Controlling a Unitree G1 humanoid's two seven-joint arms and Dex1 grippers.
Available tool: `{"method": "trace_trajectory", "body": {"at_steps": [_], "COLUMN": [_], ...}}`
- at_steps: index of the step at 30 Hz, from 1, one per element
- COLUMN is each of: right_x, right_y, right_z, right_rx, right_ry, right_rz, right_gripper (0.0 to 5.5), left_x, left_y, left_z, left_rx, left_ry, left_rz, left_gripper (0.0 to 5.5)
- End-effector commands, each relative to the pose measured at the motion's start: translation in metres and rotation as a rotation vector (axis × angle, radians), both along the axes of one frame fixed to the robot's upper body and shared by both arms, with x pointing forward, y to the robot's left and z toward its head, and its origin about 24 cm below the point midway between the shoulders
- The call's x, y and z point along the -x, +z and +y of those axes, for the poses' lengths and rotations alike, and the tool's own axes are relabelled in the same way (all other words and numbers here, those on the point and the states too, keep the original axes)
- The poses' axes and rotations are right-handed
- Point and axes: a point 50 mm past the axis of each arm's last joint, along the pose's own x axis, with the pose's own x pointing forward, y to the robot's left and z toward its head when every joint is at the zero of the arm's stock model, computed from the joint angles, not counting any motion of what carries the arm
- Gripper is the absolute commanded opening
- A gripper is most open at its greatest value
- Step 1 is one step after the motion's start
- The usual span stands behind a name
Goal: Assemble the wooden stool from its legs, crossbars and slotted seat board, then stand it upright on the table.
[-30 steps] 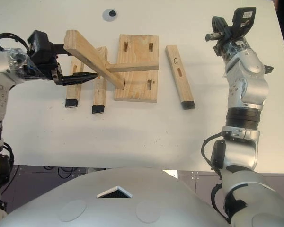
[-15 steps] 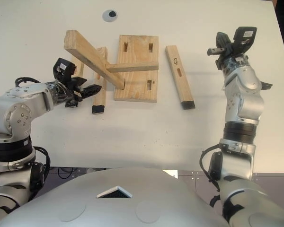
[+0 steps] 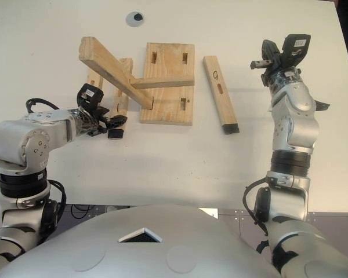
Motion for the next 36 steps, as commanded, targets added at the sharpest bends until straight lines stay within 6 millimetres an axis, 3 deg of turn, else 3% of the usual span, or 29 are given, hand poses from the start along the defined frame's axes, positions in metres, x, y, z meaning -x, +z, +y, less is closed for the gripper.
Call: {"method": "trace_trajectory", "body": {"at_steps": [1,5,7,11,13,16,18,21,24,32,36], "right_x": [-0.001,-0.003,-0.005,-0.02,-0.035,-0.054,-0.05,-0.032,-0.017,-0.014,-0.015], "right_y": [-0.002,0.001,0.004,0.023,0.047,0.108,0.17,0.222,0.234,0.222,0.223], "right_z": [0.004,0.002,0.001,0.002,0.003,0.016,0.034,0.048,0.056,0.056,0.056], "right_rx": [-0.005,0.003,0.008,-0.066,-0.199,-0.486,-0.624,-0.704,-0.73,-0.764,-0.814], "right_ry": [-0.003,-0.006,-0.005,0.039,0.11,0.413,0.734,1.083,1.281,1.338,1.375], "right_rz": [-0.006,-0.01,-0.016,-0.054,-0.082,-0.157,-0.259,-0.342,-0.344,-0.31,-0.282], "right_gripper": [0.0,0.0,0.0,0.0,0.28,0.88,1.15,1.71,2.26,3.65,3.88], "left_x": [0.008,0.008,-0.002,-0.048,-0.07,-0.091,-0.095,-0.083,-0.07,-0.058,-0.053], "left_y": [-0.013,-0.018,-0.011,0.048,0.088,0.147,0.188,0.221,0.221,0.194,0.188], "left_z": [0.017,0.019,0.016,0.013,0.016,0.014,0.001,-0.019,-0.035,-0.051,-0.056], "left_rx": [-0.086,-0.044,0.006,0.173,0.264,0.358,0.475,0.585,0.647,0.7,0.706], "left_ry": [0.038,0.071,0.097,0.081,0.065,-0.101,-0.289,-0.553,-0.735,-0.81,-0.836], "left_rz": [0.079,0.086,0.01,-0.408,-0.61,-0.831,-0.907,-0.91,-0.848,-0.759,-0.734], "left_gripper": [2.87,2.4,2.15,2.0,2.0,2.0,2.0,1.99,1.99,1.99,1.99]}}
